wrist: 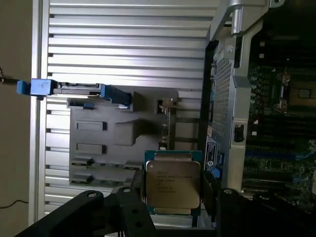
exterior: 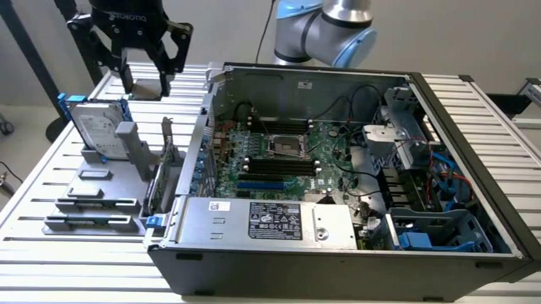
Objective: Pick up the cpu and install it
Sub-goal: 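Pick up the cpu and move it towards the insertion slot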
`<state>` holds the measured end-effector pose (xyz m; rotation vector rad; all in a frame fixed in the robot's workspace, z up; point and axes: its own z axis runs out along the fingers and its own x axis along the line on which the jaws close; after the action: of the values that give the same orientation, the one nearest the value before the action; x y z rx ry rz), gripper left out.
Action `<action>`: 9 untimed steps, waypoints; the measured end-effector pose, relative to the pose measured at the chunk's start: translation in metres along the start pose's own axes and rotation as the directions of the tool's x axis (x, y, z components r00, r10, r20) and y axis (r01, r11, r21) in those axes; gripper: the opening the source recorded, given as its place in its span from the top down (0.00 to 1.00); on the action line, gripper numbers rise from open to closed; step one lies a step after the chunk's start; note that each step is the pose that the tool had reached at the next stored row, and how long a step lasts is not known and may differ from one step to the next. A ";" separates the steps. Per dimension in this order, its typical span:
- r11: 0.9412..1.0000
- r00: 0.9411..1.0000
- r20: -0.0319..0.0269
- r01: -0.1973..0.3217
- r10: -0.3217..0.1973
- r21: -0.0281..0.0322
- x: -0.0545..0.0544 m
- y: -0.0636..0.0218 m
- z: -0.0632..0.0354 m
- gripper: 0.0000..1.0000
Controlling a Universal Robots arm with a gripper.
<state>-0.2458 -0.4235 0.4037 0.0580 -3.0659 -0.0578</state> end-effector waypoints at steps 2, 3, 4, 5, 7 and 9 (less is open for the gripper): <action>1.000 1.000 -0.001 0.000 0.000 -0.001 -0.009 0.0010 0.0002 0.45; 1.000 1.000 -0.001 0.000 0.000 -0.001 -0.014 0.0014 0.0003 0.45; 1.000 1.000 -0.001 0.000 0.000 -0.001 -0.018 0.0019 0.0003 0.45; 1.000 1.000 -0.002 0.000 0.000 -0.002 -0.023 0.0023 0.0003 0.45; 1.000 1.000 -0.002 0.000 0.000 -0.002 -0.032 0.0031 0.0003 0.45; 1.000 1.000 -0.003 0.000 0.000 -0.003 -0.041 0.0039 0.0003 0.45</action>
<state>-0.2049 -0.4180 0.4006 0.0580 -3.0630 -0.0622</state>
